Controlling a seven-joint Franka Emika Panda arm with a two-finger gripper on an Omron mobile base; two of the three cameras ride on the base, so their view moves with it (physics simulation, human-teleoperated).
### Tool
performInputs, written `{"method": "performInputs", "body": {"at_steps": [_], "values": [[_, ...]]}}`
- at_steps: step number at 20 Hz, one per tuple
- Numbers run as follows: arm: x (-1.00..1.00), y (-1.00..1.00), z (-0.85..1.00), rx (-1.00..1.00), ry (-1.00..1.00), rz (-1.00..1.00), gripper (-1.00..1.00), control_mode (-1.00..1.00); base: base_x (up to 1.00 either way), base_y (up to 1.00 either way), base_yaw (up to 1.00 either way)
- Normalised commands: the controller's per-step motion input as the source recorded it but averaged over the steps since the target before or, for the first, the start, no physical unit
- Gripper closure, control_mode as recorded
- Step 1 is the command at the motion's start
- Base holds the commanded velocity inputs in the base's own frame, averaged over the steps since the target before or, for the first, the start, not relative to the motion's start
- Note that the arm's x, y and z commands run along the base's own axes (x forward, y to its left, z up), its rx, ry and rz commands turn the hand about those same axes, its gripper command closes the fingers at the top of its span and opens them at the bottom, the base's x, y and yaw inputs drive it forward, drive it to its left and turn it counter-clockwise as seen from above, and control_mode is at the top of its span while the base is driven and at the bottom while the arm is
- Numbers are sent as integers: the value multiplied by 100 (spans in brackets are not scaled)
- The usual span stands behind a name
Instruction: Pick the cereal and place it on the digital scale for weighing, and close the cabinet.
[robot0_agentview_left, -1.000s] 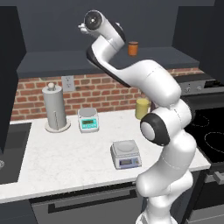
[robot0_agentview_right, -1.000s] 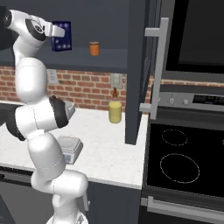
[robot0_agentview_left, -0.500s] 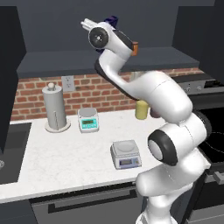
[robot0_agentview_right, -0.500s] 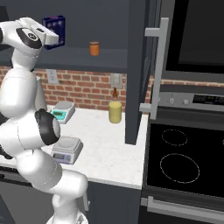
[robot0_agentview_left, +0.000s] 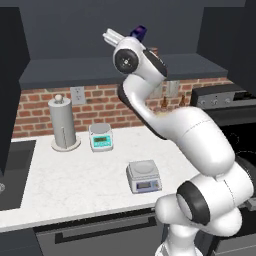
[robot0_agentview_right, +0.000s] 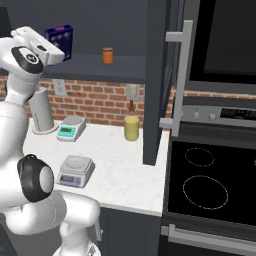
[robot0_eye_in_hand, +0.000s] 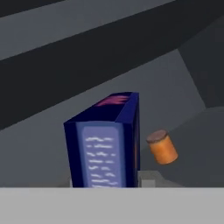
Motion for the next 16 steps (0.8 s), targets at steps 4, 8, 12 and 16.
{"method": "performInputs", "body": {"at_steps": [4, 8, 12, 16], "values": [[-100, -14, 16, -12, 11, 5, 100, -100, 0, 0, 0], [-100, -27, 2, -12, 12, 10, 100, -100, 0, 0, 0], [-100, -46, 0, -10, 5, 23, 100, -100, 0, 0, 0], [-100, -41, -3, -9, 0, 39, 100, -100, 0, 0, 0]]}}
